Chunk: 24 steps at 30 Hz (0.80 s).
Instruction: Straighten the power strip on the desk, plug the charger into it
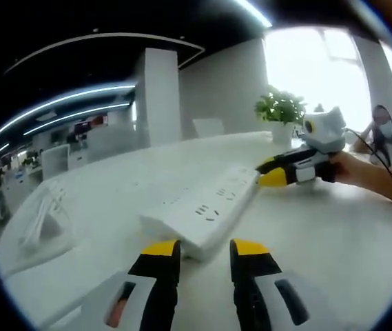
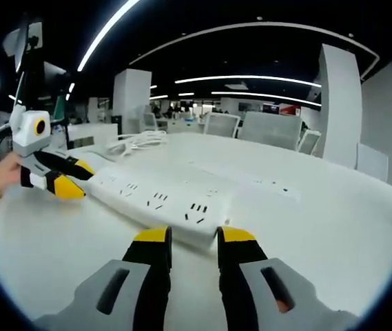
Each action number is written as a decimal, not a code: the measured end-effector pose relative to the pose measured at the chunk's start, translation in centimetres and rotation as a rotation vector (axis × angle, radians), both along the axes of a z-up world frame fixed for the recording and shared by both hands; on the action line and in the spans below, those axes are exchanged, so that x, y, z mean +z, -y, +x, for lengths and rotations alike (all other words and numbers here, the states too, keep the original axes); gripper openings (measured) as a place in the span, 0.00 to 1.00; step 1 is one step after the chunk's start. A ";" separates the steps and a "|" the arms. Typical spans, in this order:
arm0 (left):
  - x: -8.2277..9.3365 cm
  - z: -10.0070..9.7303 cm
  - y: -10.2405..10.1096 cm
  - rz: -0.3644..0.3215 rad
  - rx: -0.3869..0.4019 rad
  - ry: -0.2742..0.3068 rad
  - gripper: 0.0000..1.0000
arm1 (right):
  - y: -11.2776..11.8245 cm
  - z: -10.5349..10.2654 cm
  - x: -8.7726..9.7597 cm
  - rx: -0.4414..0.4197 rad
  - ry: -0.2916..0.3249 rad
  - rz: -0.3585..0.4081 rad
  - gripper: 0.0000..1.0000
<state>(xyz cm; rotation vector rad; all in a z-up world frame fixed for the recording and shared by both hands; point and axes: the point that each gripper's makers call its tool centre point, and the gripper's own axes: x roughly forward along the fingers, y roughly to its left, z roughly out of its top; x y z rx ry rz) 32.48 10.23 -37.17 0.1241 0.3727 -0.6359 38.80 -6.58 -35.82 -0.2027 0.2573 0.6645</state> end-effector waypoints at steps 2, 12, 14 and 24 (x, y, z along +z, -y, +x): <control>0.0 -0.2 0.0 0.005 -0.002 0.002 0.29 | 0.0 -0.1 0.0 -0.001 0.000 -0.001 0.25; 0.2 -0.1 -0.7 0.026 -0.017 0.006 0.29 | 0.0 -1.2 0.0 0.002 -0.002 0.003 0.24; 0.1 -0.4 -0.7 0.031 -0.019 0.007 0.29 | 0.0 -1.5 0.0 0.005 -0.004 0.006 0.24; 0.4 -0.5 -1.1 0.026 -0.020 0.008 0.29 | 0.0 -2.9 0.0 0.015 -0.004 0.009 0.23</control>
